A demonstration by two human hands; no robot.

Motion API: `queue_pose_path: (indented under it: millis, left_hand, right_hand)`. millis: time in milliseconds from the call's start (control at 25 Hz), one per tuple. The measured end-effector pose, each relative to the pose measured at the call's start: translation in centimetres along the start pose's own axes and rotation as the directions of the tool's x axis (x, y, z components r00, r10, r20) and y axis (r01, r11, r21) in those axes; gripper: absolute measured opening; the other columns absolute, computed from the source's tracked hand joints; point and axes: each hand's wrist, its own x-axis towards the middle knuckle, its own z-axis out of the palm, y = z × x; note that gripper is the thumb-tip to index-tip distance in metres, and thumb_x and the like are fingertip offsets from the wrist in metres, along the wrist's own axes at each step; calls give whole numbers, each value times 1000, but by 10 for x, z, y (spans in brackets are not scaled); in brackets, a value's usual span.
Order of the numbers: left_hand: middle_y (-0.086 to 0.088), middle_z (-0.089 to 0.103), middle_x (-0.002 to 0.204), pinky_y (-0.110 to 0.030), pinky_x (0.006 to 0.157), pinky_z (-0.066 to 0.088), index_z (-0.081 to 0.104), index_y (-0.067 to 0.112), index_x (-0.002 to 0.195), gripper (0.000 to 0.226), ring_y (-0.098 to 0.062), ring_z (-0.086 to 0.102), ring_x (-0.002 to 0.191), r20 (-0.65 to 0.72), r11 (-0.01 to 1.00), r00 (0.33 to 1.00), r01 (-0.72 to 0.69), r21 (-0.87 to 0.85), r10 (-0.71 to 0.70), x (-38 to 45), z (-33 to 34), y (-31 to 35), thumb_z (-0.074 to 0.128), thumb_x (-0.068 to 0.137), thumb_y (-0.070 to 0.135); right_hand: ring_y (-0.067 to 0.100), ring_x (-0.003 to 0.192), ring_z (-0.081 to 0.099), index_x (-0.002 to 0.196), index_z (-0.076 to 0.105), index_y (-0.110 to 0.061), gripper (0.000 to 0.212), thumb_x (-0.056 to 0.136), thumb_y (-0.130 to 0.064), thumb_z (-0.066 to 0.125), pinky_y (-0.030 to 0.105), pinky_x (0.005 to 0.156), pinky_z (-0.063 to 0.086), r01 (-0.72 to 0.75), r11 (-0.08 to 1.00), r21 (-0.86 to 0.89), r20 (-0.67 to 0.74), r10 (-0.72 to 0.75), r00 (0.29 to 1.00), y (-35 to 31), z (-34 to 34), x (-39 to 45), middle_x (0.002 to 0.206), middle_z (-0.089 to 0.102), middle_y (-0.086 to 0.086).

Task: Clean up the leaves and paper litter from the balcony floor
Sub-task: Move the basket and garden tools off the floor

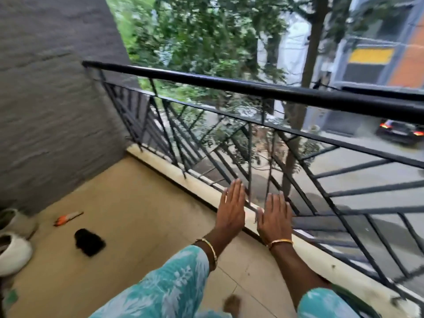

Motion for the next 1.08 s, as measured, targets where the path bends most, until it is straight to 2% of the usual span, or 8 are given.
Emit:
queue_pose_path:
  millis: [80,240,360,520,680,800,920,1080]
  left_hand:
    - [-17,50,140,-42,110,31,53,0,133,62,-30,43,133,-59,994,992,109,25,-108,-21,-9,-33,34,76,17]
    - [-21,43,145,-44,112,21,47,-3,136,63,-33,38,136,-121,941,937,335,45,-328,-63,-19,-109,37,79,19]
    - [-20,44,144,-46,110,33,48,-2,136,62,-33,42,135,-142,869,863,493,34,-484,-100,-28,-166,36,80,21]
    - [-19,43,146,-46,110,33,48,0,137,60,-33,40,136,-154,769,765,638,39,-626,-166,-22,-252,38,82,21]
    - [-21,40,147,-47,113,28,45,-2,139,61,-34,37,138,-159,674,670,738,36,-725,-237,-17,-348,43,82,20]
    - [-22,44,144,-49,109,33,47,-3,137,60,-35,42,135,-143,615,618,785,67,-773,-290,-21,-413,45,81,20]
    - [-23,44,144,-48,109,30,47,-4,136,57,-36,43,134,-138,528,531,847,66,-836,-332,-23,-478,38,84,19]
    - [-22,43,145,-45,111,28,45,-2,138,66,-35,41,135,-68,415,419,907,69,-905,-368,-13,-548,62,80,21]
  right_hand:
    - [37,125,47,123,55,4,60,86,-36,30,46,100,25,119,993,24,7,-119,993,-37,3,0,133,50,24]
    - [38,123,48,123,54,5,60,86,-36,31,46,101,26,333,938,96,1,-335,942,-127,6,3,131,52,25]
    - [37,125,47,124,53,4,61,84,-37,32,47,103,33,469,873,136,5,-474,881,-196,21,-1,132,50,25]
    - [37,130,42,129,49,4,63,85,-38,31,49,104,23,637,748,186,18,-650,759,-310,50,-23,138,45,25]
    - [37,128,44,128,51,3,63,85,-39,32,48,104,22,723,656,215,59,-748,661,-433,78,-58,137,47,24]
    - [36,128,45,128,52,2,63,85,-39,31,49,104,34,761,604,236,96,-794,600,-515,95,-85,137,47,23]
    - [36,127,46,127,52,3,62,85,-38,31,52,102,36,797,543,264,138,-839,527,-592,112,-107,136,48,23]
    - [37,131,41,133,46,2,64,86,-38,29,53,104,33,816,481,320,175,-877,448,-676,148,-123,141,42,23]
